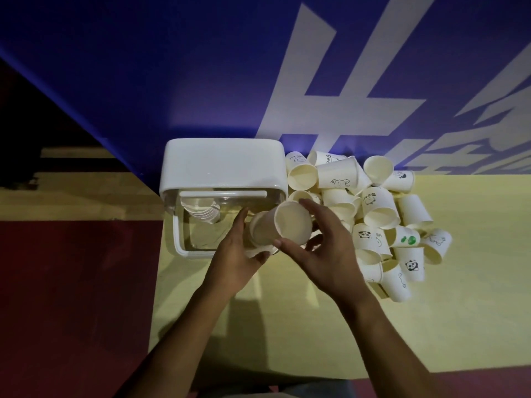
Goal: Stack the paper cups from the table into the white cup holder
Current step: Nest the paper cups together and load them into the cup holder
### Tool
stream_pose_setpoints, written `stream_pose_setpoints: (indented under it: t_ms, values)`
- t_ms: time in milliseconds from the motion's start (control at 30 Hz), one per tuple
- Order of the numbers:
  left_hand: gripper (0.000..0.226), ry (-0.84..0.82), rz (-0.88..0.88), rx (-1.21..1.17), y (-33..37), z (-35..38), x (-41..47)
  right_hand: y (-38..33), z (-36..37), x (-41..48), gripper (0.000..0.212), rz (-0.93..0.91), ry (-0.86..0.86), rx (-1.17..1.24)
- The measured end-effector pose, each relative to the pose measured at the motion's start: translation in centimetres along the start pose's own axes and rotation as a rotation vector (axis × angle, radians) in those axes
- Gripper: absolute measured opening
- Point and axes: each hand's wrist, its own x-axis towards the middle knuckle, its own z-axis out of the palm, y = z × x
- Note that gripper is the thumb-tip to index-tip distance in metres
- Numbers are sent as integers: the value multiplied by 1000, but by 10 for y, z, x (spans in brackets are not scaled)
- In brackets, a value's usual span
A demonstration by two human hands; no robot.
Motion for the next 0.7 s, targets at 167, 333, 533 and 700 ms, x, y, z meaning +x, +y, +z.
stream_pose_setpoints:
  t_ms: [167, 333, 533, 700]
  values:
    - [51, 102, -50, -225, 4, -9, -19, 17, 29, 6, 77, -16, -107, -48]
    - [39, 120, -48, -293, 20, -4, -12, 42, 56, 11, 75, -16, -159, -137]
    - [42, 68, -52, -166, 11, 6, 0, 58, 67, 12, 73, 15, -191, -167]
    - [42, 65, -54, -131, 2, 9, 2, 63, 68, 11, 75, 50, -214, -147]
